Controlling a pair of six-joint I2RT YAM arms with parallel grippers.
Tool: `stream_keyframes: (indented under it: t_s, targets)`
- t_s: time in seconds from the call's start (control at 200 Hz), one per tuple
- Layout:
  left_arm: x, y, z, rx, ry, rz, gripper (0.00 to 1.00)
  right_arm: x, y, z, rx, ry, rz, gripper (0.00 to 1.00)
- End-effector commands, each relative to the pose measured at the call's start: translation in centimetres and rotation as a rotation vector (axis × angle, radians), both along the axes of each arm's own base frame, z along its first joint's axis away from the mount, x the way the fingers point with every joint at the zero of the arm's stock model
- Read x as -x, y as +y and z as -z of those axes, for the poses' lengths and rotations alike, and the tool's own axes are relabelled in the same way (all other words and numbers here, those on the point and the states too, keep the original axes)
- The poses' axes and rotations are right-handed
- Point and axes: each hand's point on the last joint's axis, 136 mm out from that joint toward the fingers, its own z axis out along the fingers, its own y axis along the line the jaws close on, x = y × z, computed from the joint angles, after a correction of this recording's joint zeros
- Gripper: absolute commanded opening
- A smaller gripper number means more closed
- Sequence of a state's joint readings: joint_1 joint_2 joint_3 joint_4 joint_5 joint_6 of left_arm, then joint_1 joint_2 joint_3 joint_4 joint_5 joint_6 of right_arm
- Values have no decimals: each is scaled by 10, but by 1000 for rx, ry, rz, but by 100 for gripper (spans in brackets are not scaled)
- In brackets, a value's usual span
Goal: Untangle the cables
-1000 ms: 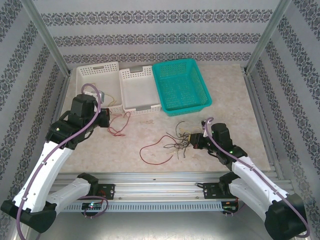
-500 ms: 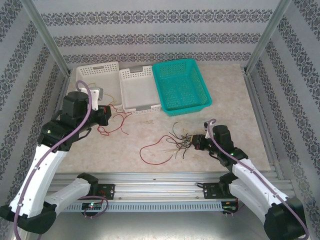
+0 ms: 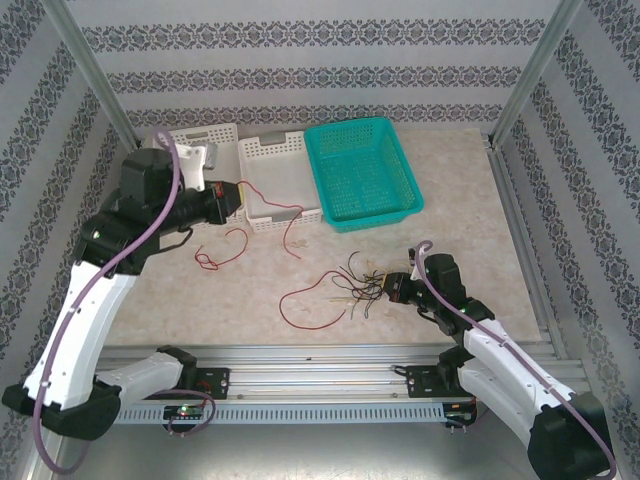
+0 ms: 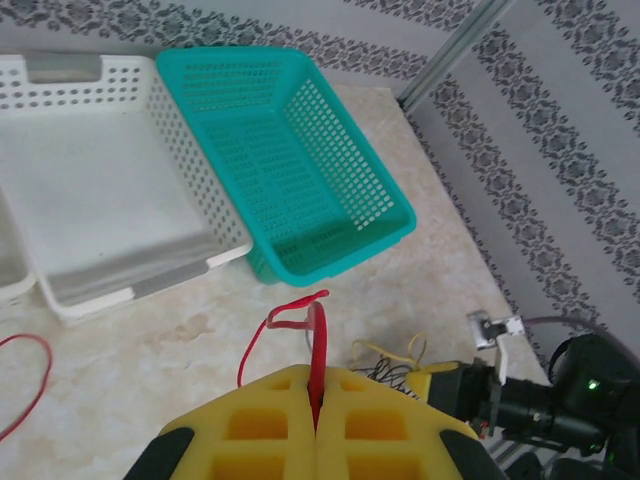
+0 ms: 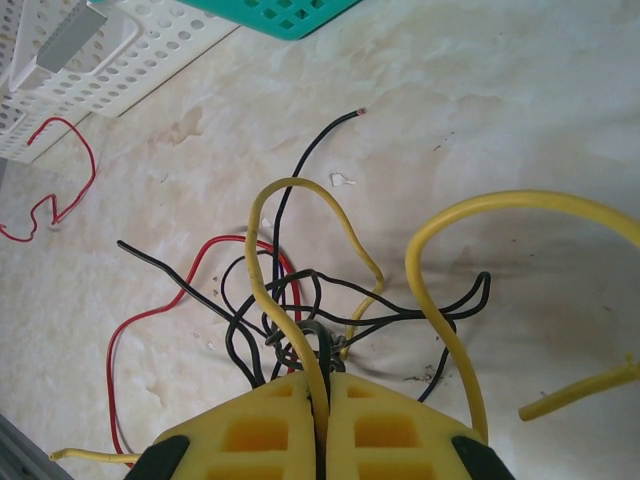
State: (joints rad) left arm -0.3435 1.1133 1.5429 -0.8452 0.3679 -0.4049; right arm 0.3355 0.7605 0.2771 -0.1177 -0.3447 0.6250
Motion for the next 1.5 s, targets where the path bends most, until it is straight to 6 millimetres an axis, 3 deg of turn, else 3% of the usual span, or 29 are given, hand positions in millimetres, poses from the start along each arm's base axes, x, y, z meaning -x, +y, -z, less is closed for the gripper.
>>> stream_keyframes:
  t_s: [0.0, 0.245, 0.54, 0.625, 0.829, 0.959, 1.129, 1.214, 1.329, 1.499]
  targets:
    - [-19, -27, -31, 77, -71, 59, 0, -2, 1, -5, -27, -26, 3, 0]
    - [-81, -79, -35, 38, -83, 107, 0, 0, 3, -11, -39, -61, -12, 0]
    - [-170, -128, 0, -40, -42, 97, 0, 9, 9, -19, -57, -97, -46, 0]
    - [-193, -144, 18, -111, -34, 94, 0, 12, 10, -23, -50, -113, -56, 0]
    - [-240, -166, 91, -214, 45, 51, 0, 21, 11, -32, -45, -142, -72, 0]
    - [-252, -173, 128, -244, 88, 38, 0, 25, 8, -37, -34, -160, -69, 0]
    - [-251, -193, 171, -268, 148, 76, 0, 26, 6, -41, -40, -179, -57, 0]
    - [-249, -205, 187, -276, 165, 99, 5, 25, 6, -43, -45, -186, -54, 0]
    - [-246, -215, 197, -291, 167, 118, 8, 25, 7, -46, -52, -192, -57, 0]
    - [-242, -217, 200, -309, 169, 127, 31, 26, 7, -49, -54, -199, -55, 0]
